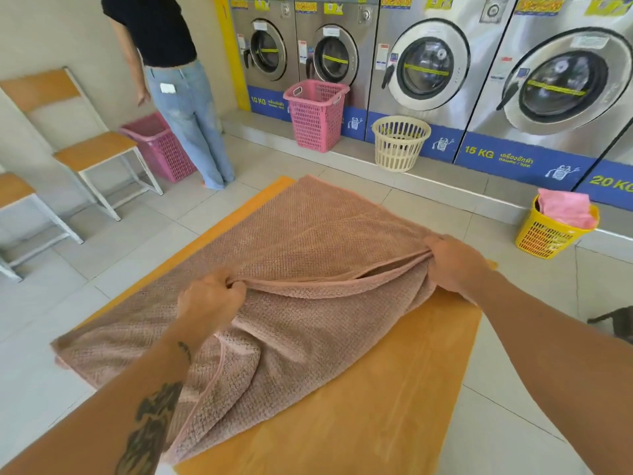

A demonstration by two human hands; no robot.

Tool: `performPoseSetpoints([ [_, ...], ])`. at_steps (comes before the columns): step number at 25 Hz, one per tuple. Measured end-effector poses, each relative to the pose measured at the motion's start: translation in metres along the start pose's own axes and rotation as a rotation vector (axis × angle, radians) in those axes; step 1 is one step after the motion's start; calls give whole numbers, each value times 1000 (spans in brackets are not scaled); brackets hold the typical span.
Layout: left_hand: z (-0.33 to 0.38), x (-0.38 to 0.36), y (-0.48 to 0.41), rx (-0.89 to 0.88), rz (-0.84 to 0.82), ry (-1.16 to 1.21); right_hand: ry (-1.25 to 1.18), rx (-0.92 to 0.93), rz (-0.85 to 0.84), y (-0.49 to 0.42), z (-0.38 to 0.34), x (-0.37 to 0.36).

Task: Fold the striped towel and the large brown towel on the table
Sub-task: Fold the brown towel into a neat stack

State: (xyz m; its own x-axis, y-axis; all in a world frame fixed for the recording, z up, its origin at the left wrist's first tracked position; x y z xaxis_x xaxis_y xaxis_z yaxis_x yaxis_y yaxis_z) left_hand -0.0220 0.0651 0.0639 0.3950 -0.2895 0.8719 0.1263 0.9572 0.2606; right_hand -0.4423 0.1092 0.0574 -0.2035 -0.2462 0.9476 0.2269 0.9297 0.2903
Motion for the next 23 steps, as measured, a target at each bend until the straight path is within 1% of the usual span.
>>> performPoseSetpoints([
  [2, -17, 11, -5, 19, 15, 69, 81, 33, -56, -11, -14, 6],
  [4, -43, 33, -9, 80, 95, 173, 244, 21, -72, -21, -23, 23],
  [6, -76, 54, -10, 153, 199, 264, 408, -51, -52, -34, -32, 43],
  [7, -90, 60, -11, 175, 231, 277, 444, -93, -47, -42, -36, 50],
  [11, -145, 79, -16, 266, 344, 341, 374, -141, -46, -85, -95, 67],
  [13, -184, 87, -23, 331, 385, 355, 399, -101, 67, -113, -147, 82],
  [15, -225, 90, -34, 394, 386, 355, 485, -42, 211, -142, -208, 99],
  [17, -265, 86, -46, 464, 355, 320, 568, 7, 262, -176, -271, 102],
  [20, -323, 66, -58, 555, 246, 249, 657, 53, 239, -218, -353, 81],
  [23, -362, 45, -68, 596, 117, 206, 569, -8, 136, -249, -389, 38],
])
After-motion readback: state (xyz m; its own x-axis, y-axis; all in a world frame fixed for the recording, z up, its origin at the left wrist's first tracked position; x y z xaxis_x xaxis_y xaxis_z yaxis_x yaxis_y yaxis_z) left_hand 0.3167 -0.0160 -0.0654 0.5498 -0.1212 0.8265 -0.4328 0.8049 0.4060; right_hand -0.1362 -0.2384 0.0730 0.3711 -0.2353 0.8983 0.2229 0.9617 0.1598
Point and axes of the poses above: each hand's wrist, its own y-axis away from the middle knuckle, its own x-axis out of the back of the hand, z = x × y, the point moved 10 cm from there along -y, towards the middle knuckle, and after that the axes turned 10 degrees about -z, right-handed, at the moved point
